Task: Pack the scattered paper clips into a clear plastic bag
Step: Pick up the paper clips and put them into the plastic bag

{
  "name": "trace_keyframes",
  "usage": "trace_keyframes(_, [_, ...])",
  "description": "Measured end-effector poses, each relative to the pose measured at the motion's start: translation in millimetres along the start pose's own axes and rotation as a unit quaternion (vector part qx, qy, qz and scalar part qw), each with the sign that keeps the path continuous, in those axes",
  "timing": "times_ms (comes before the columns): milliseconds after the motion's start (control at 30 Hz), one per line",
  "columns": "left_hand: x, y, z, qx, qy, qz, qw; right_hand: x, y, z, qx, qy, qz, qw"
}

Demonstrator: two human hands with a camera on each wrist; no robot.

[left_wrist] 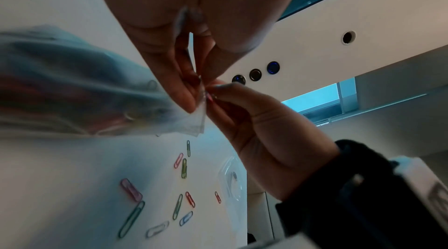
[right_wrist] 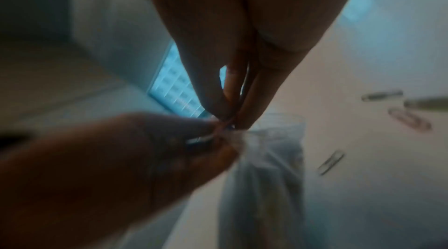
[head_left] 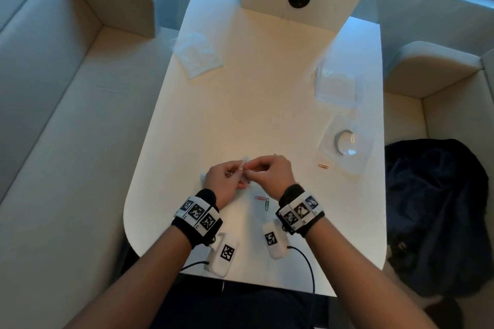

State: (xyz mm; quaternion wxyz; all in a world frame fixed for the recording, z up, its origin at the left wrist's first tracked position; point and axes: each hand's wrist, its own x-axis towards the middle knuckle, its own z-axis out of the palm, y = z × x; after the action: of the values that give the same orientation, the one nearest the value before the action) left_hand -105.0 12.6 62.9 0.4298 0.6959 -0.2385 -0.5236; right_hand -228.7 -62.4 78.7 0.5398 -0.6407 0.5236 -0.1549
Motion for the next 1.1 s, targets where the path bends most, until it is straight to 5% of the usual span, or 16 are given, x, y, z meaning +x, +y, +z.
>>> trace_keyframes(267, [-1.8, 1.1, -2.4, 0.031, -0.006, 0.013, 0.999, -3.3, 7.4, -11.1, -0.077, -0.014, -0.053, 0.996])
trace_keyframes(433, [-0.4, 3.8, -3.8, 0.040, 0.002, 0.008, 0.999, 11.2, 35.3, -58.1, -0.090, 0.120, 0.008, 0.989])
trace_keyframes(567, [-0.5, 3.2, -5.8, 0.031, 0.005, 0.001, 1.000, 26.6, 90.7, -94.2, -0.218, 0.208, 0.115, 0.947])
trace_keyframes(733, [-4.3, -1.4, -11.8, 0.018, 0.015, 0.002, 1.000, 45.2, 117.7, -63.7, -0.356, 0.091, 0.152, 0.918])
trace_keyframes(900, [-5.9, -4.8, -16.2, 0.000, 0.018, 0.004, 1.000, 61.0, 86.9, -17.7, -0.351, 0.019, 0.044, 0.935])
trace_keyframes(1100, [-12.8, -2.7, -25.1, -0.047, 0.026, 0.033, 0.998, 58.5, 71.0, -8.8, -0.541, -0.174, -0.118, 0.815])
